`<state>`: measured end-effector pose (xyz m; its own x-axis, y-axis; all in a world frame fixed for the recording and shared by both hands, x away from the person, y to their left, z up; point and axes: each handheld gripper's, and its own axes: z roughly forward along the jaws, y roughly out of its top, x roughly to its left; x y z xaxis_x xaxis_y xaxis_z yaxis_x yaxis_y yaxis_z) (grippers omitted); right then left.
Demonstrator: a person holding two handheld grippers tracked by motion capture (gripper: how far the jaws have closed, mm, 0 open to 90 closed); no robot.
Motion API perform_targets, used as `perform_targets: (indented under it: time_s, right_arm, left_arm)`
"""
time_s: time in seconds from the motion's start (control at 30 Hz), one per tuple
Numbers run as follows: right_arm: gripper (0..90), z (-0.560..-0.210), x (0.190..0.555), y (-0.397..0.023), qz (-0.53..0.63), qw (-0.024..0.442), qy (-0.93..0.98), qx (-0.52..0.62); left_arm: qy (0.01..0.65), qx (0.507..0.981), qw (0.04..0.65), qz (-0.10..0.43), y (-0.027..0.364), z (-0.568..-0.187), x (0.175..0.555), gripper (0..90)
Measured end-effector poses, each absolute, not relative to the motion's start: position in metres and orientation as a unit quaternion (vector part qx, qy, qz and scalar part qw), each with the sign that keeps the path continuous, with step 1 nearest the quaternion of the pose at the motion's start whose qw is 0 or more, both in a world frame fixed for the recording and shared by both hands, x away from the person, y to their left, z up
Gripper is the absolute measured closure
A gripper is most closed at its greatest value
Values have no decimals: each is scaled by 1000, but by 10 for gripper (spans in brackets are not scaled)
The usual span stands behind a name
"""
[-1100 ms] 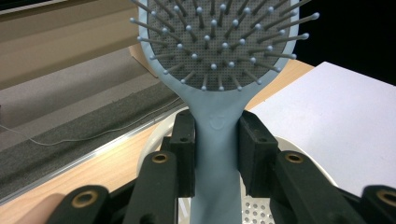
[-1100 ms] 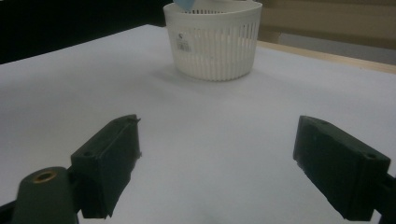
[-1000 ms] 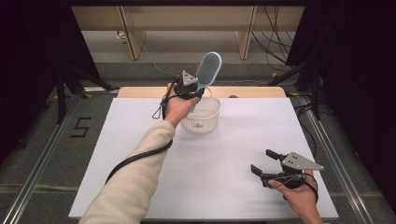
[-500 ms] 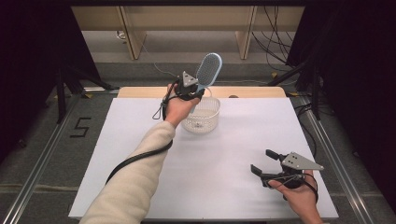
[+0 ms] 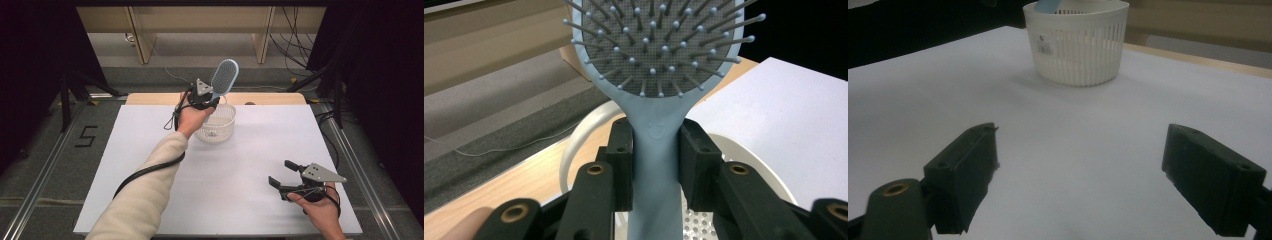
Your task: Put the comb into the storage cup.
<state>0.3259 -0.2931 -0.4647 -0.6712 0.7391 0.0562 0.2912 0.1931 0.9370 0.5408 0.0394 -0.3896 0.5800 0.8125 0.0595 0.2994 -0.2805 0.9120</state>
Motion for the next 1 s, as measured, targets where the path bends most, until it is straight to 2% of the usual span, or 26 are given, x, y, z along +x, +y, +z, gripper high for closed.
perform_targets:
  time_s: [1.0]
  right_arm:
    - [155, -465, 326, -293, 531, 208, 744, 348]
  left_arm:
    - [365, 765, 459, 265, 36, -404, 540, 699]
